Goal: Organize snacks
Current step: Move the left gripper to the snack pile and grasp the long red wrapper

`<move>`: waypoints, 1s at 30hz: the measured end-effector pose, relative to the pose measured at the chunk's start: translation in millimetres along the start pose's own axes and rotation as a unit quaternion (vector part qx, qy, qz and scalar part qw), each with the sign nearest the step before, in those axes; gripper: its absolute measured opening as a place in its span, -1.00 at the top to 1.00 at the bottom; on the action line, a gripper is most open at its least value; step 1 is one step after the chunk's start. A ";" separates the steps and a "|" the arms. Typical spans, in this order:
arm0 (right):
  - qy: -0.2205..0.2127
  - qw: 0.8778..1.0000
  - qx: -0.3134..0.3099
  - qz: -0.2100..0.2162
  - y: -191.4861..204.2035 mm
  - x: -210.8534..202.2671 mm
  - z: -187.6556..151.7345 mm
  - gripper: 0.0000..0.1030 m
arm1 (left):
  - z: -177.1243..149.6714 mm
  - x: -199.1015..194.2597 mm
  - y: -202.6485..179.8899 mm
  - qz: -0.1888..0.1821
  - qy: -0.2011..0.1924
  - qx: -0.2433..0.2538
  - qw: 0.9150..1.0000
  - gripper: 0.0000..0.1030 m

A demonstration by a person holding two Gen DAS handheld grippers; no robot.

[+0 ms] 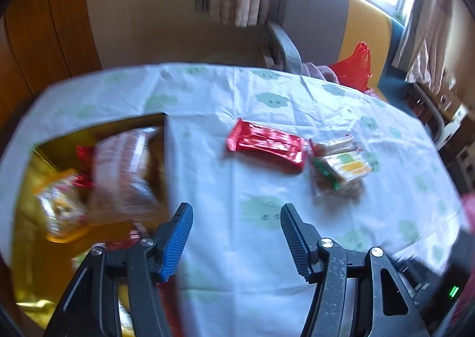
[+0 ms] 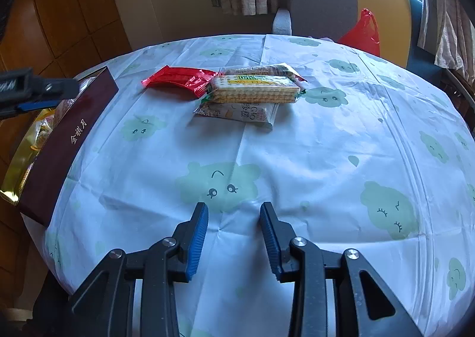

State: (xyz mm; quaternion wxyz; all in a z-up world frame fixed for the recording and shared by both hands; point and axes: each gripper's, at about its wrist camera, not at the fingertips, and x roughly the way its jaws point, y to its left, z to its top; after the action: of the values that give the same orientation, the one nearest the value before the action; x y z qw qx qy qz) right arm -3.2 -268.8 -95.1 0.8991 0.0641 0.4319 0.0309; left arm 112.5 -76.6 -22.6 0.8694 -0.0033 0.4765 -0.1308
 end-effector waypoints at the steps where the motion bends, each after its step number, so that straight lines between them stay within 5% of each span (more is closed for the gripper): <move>1: -0.001 1.000 0.000 0.000 -0.2 0.0 0.0 0.27 | 3.8 5.2 -1.5 -0.007 0.008 -0.008 1.000 -0.21; 14: -0.011 1.000 -0.013 0.020 1.4 0.8 -1.4 0.06 | 66.6 114.1 -11.9 -0.043 0.118 -0.137 0.983 -0.22; 19: -0.015 0.999 -0.024 0.029 4.3 2.5 -1.7 -0.10 | 81.6 133.4 -12.6 -0.030 0.116 -0.166 0.979 -0.47; 26: -0.021 0.999 -0.027 0.038 4.9 2.1 -2.9 -0.19 | 101.2 150.4 -37.0 0.016 0.102 -0.111 0.989 -0.47; 30: -0.022 0.999 -0.027 0.042 3.3 2.9 -1.9 -0.19 | 91.0 147.1 -53.9 0.037 0.083 -0.018 0.996 0.14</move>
State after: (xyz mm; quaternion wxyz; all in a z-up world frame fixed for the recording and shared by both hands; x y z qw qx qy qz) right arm -2.9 -265.0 -98.1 0.9076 0.0584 0.4082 0.0792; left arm 251.2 -173.5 -87.6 0.8310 0.0095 0.5490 -0.0894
